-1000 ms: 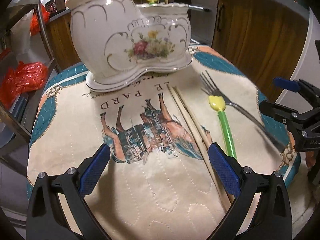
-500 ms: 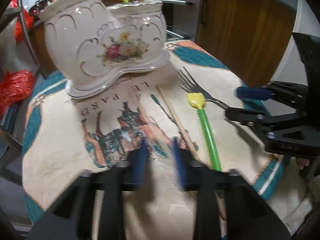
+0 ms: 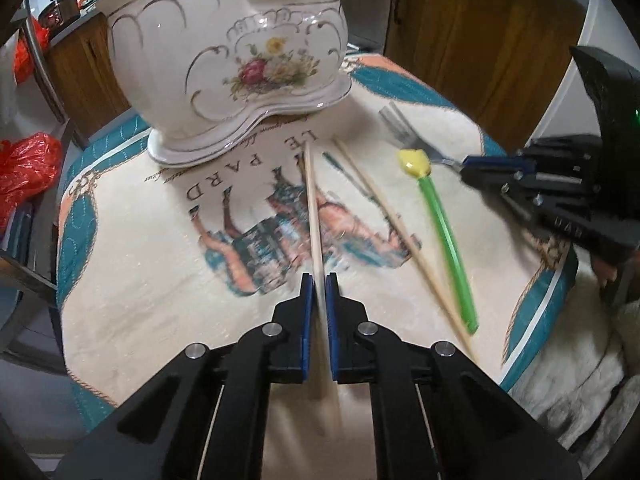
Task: Organize utensils
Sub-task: 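Grasp the silver fork with the right gripper while the left grasps a chopstick, then drop the silver fork into the small cup while the left drops the chopstick into the large cup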
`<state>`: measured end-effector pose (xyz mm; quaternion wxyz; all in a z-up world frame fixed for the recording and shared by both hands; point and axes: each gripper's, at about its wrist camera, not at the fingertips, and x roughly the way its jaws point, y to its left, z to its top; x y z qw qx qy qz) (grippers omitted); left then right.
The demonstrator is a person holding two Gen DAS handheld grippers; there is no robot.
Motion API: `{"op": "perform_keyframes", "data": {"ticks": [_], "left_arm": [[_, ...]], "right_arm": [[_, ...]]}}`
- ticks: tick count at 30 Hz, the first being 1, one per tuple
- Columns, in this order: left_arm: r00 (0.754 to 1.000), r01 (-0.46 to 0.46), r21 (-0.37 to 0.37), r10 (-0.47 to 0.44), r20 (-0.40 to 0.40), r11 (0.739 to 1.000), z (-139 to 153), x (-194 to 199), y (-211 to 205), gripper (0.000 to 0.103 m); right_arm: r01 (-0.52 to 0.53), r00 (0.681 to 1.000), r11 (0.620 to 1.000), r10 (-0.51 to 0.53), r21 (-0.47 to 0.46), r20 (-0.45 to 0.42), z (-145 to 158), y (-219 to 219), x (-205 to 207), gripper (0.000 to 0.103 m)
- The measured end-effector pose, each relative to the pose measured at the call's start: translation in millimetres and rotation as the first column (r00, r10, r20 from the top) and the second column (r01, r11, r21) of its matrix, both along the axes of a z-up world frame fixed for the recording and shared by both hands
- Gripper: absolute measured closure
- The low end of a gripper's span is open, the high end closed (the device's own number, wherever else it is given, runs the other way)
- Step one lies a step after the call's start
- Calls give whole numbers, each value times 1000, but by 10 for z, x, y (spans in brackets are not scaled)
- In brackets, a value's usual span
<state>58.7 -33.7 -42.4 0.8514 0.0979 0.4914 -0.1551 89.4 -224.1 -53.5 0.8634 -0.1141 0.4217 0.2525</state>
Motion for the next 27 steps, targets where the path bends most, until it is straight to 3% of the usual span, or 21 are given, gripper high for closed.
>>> {"op": "perform_keyframes", "data": {"ticks": [14, 20, 27], "left_arm": [[999, -36, -39, 37, 26, 999, -23, 134, -20, 95], [997, -27, -65, 32, 69, 998, 4, 148, -5, 97], [982, -16, -135, 41, 185, 991, 242, 51, 139, 97]], "right_arm": [[-13, 999, 1000, 13, -2, -30, -2, 20, 103, 97], [13, 1000, 1000, -14, 21, 27, 86, -53, 52, 97], [28, 989, 992, -46, 126, 143, 387, -213, -39, 97]]}}
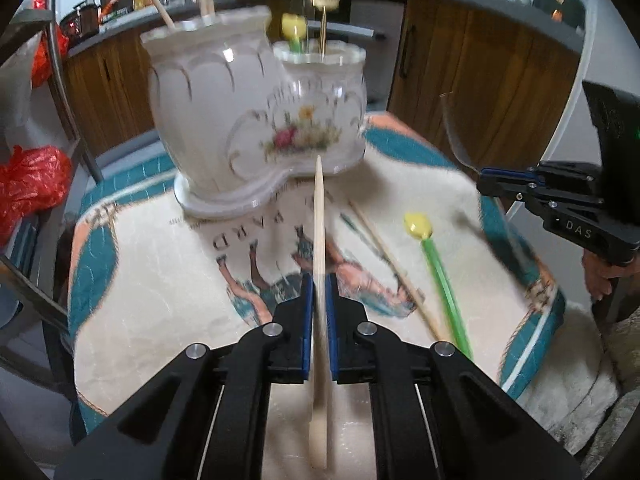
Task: Organize utensils
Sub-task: 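Drop the silver fork into the small cup while the left drops the chopstick into the large cup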
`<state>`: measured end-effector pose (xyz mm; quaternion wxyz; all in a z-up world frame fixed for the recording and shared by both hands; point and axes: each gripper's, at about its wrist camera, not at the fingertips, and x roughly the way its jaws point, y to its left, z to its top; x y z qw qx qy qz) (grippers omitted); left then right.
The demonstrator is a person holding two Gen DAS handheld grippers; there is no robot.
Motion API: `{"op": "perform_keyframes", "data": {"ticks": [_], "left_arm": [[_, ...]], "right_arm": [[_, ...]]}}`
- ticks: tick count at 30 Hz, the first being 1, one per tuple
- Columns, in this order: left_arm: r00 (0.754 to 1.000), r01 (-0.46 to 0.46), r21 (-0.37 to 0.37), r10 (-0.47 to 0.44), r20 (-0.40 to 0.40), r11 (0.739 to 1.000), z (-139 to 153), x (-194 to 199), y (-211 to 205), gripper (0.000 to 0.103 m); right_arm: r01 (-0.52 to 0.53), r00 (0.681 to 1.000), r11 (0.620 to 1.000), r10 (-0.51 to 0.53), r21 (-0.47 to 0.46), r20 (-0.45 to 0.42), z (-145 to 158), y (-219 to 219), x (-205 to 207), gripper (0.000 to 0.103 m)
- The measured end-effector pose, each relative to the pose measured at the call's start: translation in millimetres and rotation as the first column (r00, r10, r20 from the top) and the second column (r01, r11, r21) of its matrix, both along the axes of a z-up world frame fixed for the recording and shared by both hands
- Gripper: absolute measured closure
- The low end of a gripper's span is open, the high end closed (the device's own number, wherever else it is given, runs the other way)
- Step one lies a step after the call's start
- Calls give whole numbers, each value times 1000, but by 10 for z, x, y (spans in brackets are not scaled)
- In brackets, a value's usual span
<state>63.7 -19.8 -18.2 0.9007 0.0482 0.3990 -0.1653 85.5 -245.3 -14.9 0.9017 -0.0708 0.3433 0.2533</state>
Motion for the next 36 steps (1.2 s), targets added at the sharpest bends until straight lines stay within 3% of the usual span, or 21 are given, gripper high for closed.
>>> {"op": "perform_keyframes", "data": {"ticks": [7, 13, 21, 26, 31, 36], "left_arm": [[988, 23, -74, -12, 155, 997, 284, -176, 106, 97], [960, 20, -129, 17, 279, 991, 503, -288, 223, 97], [900, 16, -237, 89, 427, 971, 876, -288, 424, 97], [862, 13, -273, 127, 490, 962, 1110, -115, 485, 97], [824, 9, -364, 199, 530, 931, 1287, 172, 647, 97], [790, 16, -400, 233, 566, 916, 1374, 475, 667, 97]], "right_arm": [[-16, 993, 997, 8, 69, 118, 273, -5, -138, 97], [-26, 977, 991, -2, 128, 212, 502, 35, -226, 97], [-46, 955, 976, -20, 214, 295, 853, 152, -109, 97], [-59, 951, 959, -30, 275, 308, 1071, 222, 125, 97], [-64, 943, 934, -58, 352, 326, 1286, 254, 377, 97], [-46, 944, 927, -82, 373, 321, 1364, 338, 613, 97]]}}
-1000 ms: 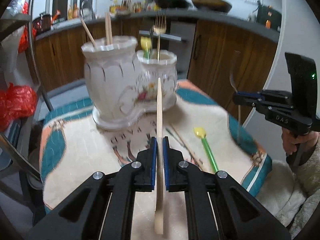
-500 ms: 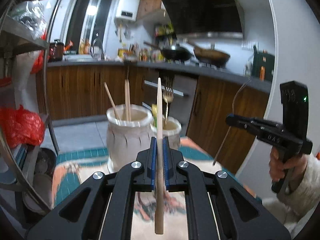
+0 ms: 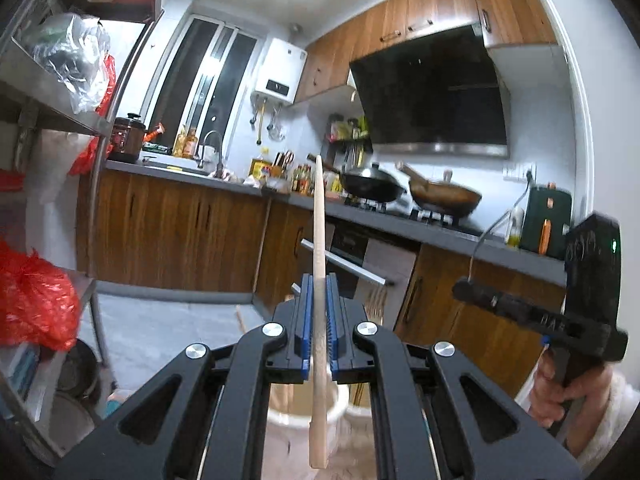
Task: Organize utensils
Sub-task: 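Drop the silver fork into the small cup while the left drops the chopstick into the large cup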
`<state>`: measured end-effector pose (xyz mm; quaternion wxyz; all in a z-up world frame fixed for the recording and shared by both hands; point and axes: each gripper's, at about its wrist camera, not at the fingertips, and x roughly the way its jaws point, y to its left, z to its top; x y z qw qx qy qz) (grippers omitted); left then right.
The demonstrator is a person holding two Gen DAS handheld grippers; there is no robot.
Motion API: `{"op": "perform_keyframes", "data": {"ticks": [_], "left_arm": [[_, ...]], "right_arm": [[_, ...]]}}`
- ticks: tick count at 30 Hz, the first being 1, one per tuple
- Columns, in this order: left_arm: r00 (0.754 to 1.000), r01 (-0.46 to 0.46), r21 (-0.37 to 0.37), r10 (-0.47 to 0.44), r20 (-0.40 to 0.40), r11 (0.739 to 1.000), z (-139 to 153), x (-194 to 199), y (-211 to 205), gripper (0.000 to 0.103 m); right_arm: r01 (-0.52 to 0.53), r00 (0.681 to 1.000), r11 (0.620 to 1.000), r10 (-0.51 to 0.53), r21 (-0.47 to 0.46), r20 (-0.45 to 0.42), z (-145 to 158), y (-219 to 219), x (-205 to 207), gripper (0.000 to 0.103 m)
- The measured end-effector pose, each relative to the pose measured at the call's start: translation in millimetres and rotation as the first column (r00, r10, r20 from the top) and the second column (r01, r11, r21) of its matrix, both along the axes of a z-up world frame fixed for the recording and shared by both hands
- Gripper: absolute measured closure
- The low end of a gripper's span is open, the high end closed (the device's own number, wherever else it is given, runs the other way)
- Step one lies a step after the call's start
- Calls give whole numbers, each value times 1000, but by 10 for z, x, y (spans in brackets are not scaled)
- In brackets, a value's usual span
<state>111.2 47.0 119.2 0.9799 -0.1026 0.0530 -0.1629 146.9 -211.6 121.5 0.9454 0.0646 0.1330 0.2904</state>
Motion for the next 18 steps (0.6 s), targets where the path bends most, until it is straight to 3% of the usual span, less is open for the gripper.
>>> {"op": "perform_keyframes", "data": {"ticks": [6, 18], "left_arm": [[999, -37, -49, 38, 9, 998, -23, 376, -65, 97], [998, -70, 48, 71, 0, 996, -373, 469, -209, 97]], "right_arm": [[18, 1000, 1000, -18, -3, -14, -69, 80, 162, 97], [6, 996, 999, -10, -50, -89, -421, 169, 339, 97]]}}
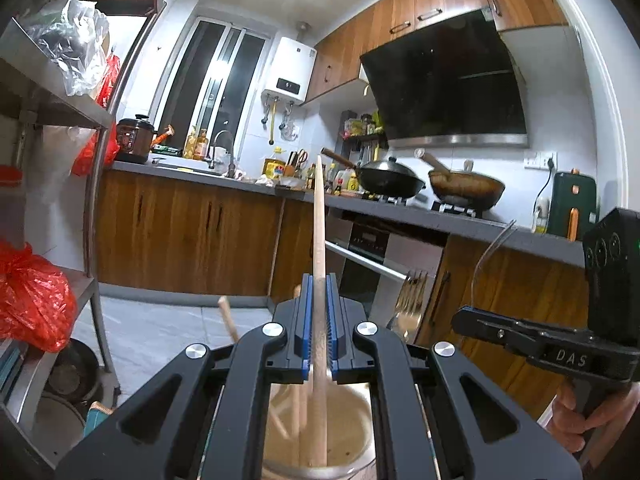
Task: Organize utensils
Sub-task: 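Drop the silver fork into the small cup while the left drops the chopstick into the large cup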
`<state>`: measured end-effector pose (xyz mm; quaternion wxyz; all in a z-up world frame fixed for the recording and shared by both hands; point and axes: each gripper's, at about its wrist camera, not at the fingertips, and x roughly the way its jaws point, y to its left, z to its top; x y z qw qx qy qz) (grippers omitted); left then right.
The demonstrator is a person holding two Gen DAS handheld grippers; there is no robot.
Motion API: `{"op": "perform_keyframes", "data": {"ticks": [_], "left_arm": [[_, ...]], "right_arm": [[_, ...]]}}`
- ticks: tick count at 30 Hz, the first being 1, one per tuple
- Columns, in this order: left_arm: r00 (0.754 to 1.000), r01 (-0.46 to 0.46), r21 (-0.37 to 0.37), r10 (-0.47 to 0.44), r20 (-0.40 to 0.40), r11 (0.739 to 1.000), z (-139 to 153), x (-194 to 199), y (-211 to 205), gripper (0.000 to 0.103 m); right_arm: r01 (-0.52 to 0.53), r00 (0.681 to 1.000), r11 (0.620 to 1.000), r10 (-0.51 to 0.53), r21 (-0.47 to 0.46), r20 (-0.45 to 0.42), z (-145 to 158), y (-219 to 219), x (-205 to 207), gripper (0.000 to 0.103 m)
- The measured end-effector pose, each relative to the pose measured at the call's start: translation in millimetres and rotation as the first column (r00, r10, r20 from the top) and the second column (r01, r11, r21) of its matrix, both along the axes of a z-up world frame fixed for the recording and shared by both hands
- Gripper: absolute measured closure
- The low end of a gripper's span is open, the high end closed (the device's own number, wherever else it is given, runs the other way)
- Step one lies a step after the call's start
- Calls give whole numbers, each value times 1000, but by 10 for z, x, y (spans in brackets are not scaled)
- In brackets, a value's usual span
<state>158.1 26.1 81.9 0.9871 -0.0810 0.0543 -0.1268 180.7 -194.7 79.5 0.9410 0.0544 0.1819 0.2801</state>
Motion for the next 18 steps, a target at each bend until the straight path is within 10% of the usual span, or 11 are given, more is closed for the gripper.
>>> {"op": "perform_keyframes", "data": {"ticks": [18], "left_arm": [[994, 0, 116, 12, -108, 993, -282, -194, 32, 94]], "right_arm": [[-22, 993, 991, 5, -135, -121, -379, 339, 203, 97]]}}
